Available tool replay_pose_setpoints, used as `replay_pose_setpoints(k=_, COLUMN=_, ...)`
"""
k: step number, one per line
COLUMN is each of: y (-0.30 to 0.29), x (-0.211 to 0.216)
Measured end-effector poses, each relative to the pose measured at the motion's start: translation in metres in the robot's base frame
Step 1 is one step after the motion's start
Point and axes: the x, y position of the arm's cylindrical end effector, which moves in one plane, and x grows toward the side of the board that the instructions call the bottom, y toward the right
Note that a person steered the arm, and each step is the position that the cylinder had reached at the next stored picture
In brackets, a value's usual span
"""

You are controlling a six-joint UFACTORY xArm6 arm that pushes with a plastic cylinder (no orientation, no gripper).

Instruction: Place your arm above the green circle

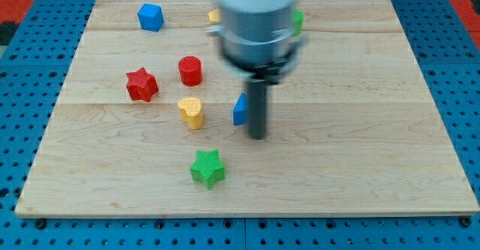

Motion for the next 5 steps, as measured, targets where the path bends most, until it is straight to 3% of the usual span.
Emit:
replay_pose_setpoints(k=1, y=0.097, x=-0.048)
replay_pose_setpoints(k=2, y=0.119, x=-0.185)
replay_pose_setpoints(k=3, y=0.083, x=-0.287)
replay_pose_setpoints(k=4, y=0.029, x=-0.287)
replay_pose_setpoints(k=5, y=0.015, x=-0.247)
